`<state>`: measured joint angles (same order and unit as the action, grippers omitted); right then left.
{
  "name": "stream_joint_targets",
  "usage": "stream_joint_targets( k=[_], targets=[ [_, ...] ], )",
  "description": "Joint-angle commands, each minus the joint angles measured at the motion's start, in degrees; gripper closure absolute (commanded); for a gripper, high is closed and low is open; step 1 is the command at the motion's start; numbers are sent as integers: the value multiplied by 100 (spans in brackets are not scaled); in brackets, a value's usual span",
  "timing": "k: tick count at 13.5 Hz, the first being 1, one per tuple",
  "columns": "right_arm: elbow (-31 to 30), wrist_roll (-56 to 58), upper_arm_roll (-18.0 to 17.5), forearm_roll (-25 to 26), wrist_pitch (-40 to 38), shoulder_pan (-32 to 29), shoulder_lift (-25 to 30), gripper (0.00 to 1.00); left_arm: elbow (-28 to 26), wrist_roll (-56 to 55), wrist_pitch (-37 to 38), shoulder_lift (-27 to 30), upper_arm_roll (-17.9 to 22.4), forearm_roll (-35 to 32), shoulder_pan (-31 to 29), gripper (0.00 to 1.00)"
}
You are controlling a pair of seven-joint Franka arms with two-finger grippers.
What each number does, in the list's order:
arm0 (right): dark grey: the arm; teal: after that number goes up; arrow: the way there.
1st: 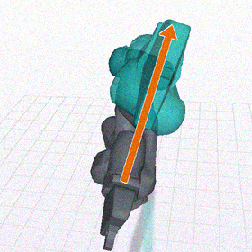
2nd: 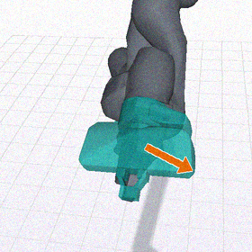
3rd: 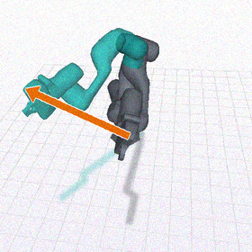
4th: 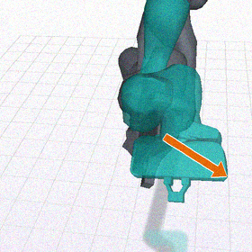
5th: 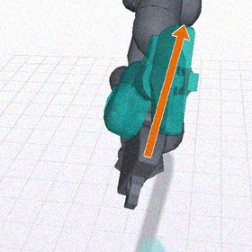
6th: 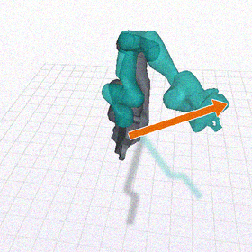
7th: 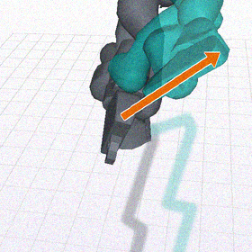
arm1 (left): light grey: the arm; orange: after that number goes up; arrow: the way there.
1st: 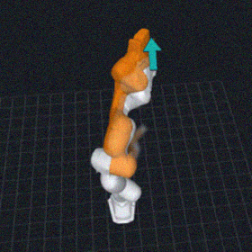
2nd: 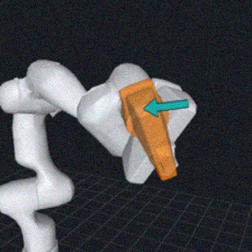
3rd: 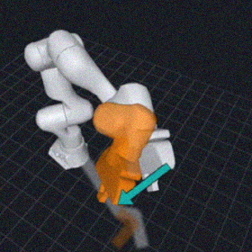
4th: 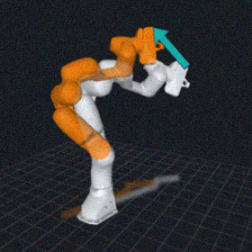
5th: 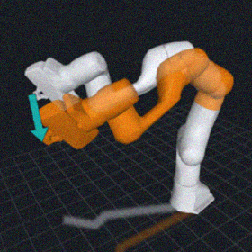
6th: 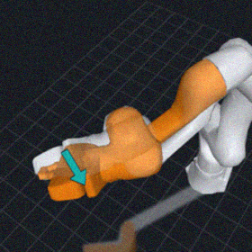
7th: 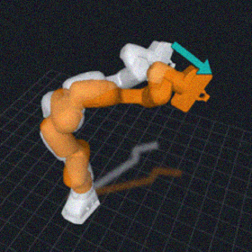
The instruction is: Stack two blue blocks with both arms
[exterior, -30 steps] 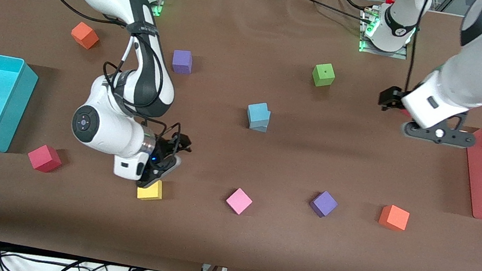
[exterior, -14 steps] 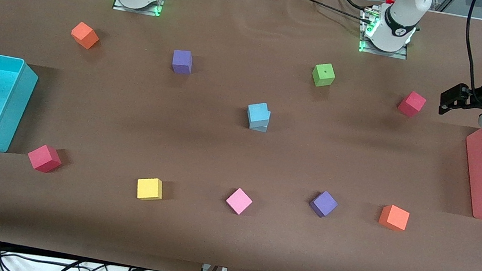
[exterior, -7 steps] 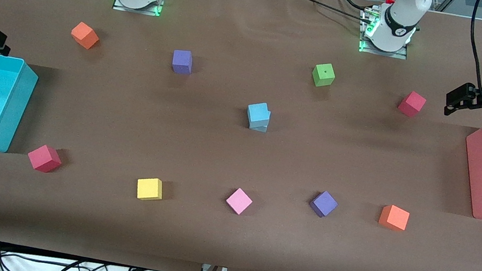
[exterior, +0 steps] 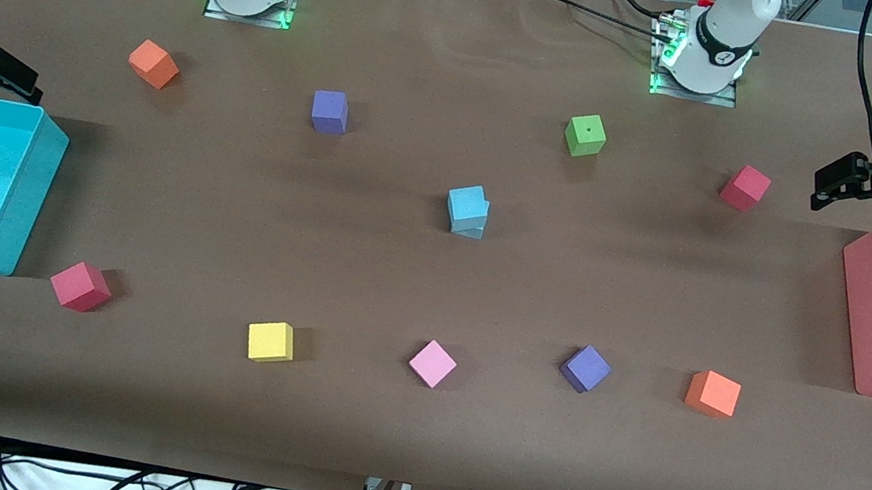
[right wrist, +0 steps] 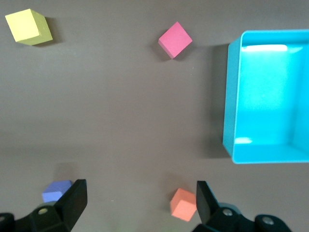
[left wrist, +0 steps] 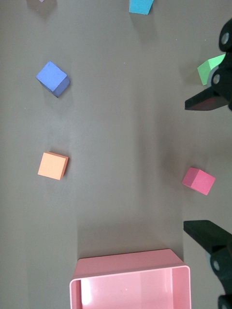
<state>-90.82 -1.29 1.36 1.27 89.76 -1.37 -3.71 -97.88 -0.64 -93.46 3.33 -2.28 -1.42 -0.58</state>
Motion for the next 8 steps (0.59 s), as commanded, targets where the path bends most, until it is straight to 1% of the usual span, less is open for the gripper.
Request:
stream_joint_targets(
  k=[1,5,8],
  targets=[
    [-111,-310,-136,93,-64,-100,107,0,137,82,118,-8,-45,-77,-74,0],
    [179,-328,-128,67,-125,-83,-112,0,164,82,118,-17,-45,-77,-65,0],
    [206,-354,-128,58,-125,-74,-148,0,164,91,109,-26,-45,-77,-48,0]
  ],
)
